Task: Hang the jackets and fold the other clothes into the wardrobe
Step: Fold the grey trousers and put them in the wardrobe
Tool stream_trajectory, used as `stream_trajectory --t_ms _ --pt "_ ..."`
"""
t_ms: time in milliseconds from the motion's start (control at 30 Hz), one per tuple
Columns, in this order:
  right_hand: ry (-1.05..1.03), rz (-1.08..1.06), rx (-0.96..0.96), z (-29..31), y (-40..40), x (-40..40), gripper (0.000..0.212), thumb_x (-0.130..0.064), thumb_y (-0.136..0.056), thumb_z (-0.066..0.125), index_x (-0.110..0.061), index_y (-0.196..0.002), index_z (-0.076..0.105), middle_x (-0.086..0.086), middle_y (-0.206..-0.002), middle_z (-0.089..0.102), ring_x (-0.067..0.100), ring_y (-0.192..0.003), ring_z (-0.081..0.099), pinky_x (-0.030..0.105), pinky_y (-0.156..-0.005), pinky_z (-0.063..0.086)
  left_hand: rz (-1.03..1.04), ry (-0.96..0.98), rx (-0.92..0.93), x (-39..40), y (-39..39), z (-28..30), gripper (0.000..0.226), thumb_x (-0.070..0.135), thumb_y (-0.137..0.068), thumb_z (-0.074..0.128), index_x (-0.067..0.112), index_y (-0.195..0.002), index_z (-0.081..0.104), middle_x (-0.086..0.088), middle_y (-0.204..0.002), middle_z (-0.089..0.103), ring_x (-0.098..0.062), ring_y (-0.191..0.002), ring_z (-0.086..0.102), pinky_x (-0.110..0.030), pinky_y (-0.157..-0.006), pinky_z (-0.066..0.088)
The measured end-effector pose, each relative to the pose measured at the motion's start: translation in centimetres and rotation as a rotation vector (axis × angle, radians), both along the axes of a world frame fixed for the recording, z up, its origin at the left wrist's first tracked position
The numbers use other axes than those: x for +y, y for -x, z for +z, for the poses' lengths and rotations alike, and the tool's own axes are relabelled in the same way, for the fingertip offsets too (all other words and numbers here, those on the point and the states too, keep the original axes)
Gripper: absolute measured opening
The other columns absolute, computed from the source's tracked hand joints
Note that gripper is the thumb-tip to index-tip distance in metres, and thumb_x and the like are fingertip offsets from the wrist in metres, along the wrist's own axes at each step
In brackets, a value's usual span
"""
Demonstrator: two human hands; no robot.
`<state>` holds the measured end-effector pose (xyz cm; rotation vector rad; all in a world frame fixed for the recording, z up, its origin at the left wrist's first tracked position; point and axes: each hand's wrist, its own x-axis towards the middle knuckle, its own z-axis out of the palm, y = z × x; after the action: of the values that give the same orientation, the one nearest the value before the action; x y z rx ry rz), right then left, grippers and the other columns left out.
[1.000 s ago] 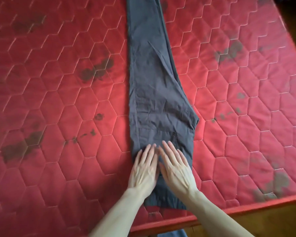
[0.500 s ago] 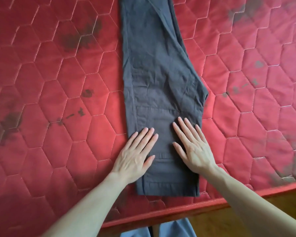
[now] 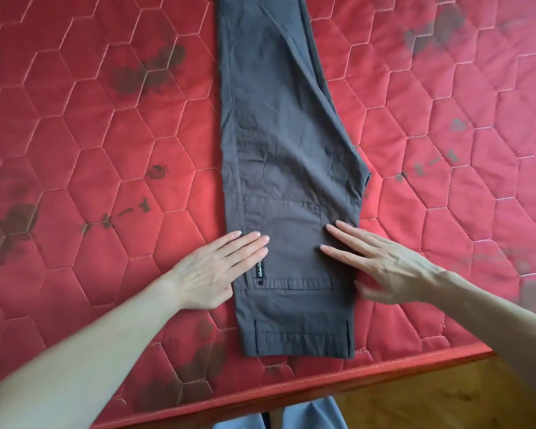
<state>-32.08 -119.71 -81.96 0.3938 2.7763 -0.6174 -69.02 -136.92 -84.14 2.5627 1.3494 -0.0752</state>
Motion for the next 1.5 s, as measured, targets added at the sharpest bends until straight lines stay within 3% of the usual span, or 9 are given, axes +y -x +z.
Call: stream_trajectory --t_ms 433,533,733,867,1033,1167,1267,1400,1500 --pt "-0.225 0.176 -0.001 -0.1 0.8 -1.0 0.095 -0.05 -0.084 0.068 -0.027 -0.165 0.026 0.011 -0.172 0.021 0.043 -0.157 0.019 0.056 -0.121 0.036 -0.076 0.037 0.058 0.5 0.3 -0.8 0.134 0.06 -0.06 0.078 0.02 -0.167 0.008 -0.015 -0.174 -0.001 -0.035 -0.161 0.0 -0.056 -0.127 0.008" --pt "-0.237 0.147 -0.002 -0.1 1.4 -1.6 0.098 -0.038 -0.077 0.082 -0.027 -0.163 0.035 0.01 -0.171 0.027 0.044 -0.155 0.025 0.057 -0.119 0.039 -0.074 0.046 0.103 0.1 -0.7 -0.7 0.123 0.042 -0.064 0.078 0.017 -0.166 0.015 -0.021 -0.173 0.002 -0.041 -0.16 0.0 -0.064 -0.125 0.01" --pt "-0.127 -0.019 0.069 0.0 2.3 -3.4 0.085 -0.006 -0.074 0.078 -0.023 -0.153 0.053 0.004 -0.167 0.036 0.032 -0.156 0.029 0.056 -0.122 0.034 0.072 0.038 -0.071 -1.0 -3.0 0.2 0.074 -0.007 -0.084 0.023 0.006 -0.152 0.048 -0.021 -0.165 0.033 -0.04 -0.157 0.022 -0.064 -0.121 0.029" --pt "0.084 -0.163 0.139 0.5 2.2 -3.6 0.062 -0.022 -0.093 0.073 -0.022 -0.152 0.054 -0.002 -0.166 0.038 0.024 -0.158 0.026 0.053 -0.125 0.029 0.181 0.029 -0.293 -1.0 -3.4 0.9 0.067 -0.013 -0.087 0.023 -0.001 -0.145 0.056 -0.018 -0.159 0.045 -0.035 -0.153 0.033 -0.057 -0.122 0.033" --pt "0.278 -0.45 0.281 2.2 2.1 -4.8 0.056 -0.044 -0.095 0.049 -0.013 -0.14 0.065 -0.003 -0.147 0.061 0.015 -0.144 0.05 0.036 -0.123 0.033 0.293 0.096 -0.451 -1.0 -3.6 2.9 0.072 -0.029 -0.072 0.061 -0.003 -0.139 0.06 -0.015 -0.15 0.056 -0.029 -0.146 0.046 -0.052 -0.119 0.04" --pt "0.26 -0.671 0.45 2.8 1.4 -7.1 0.037 -0.028 -0.09 0.053 -0.012 -0.112 0.077 -0.019 -0.106 0.074 0.003 -0.094 0.071 0.018 -0.085 0.053 0.309 0.072 -0.625 -1.8 -4.3 4.1 0.042 0.0 -0.085 0.078 -0.001 -0.127 0.069 -0.009 -0.124 0.074 -0.023 -0.117 0.071 -0.039 -0.099 0.058" --pt "0.152 -0.844 0.521 2.9 1.9 -8.6 0.026 -0.029 -0.096 0.057 -0.03 -0.072 0.047 -0.026 -0.056 0.046 -0.001 -0.051 0.047 0.012 -0.053 0.032 0.629 0.242 -0.831 -3.3 -5.2 4.0 0.04 0.037 -0.097 0.065 0.001 -0.114 0.073 -0.006 -0.097 0.078 -0.026 -0.088 0.077 -0.042 -0.078 0.062" --pt "0.174 -0.963 0.553 3.0 3.2 -9.2 0.031 -0.032 -0.101 0.054 -0.053 -0.09 0.033 -0.032 -0.073 0.056 -0.015 -0.059 0.049 0.001 -0.058 0.03 0.923 0.154 -0.846 -3.8 -6.1 3.5 0.059 0.056 -0.105 0.039 0.011 -0.091 0.074 -0.016 -0.073 0.071 -0.039 -0.068 0.069 -0.053 -0.064 0.055" --pt "0.187 -1.081 0.559 2.0 4.3 -8.8 0.019 -0.034 -0.103 0.052 -0.048 -0.093 0.043 -0.035 -0.079 0.06 -0.014 -0.063 0.053 0.003 -0.059 0.032 1.095 0.012 -0.942 -1.8 -7.4 4.1 0.025 0.04 -0.107 0.045 0.038 -0.086 0.057 0.02 -0.071 0.065 0.0 -0.065 0.062 -0.016 -0.062 0.046"
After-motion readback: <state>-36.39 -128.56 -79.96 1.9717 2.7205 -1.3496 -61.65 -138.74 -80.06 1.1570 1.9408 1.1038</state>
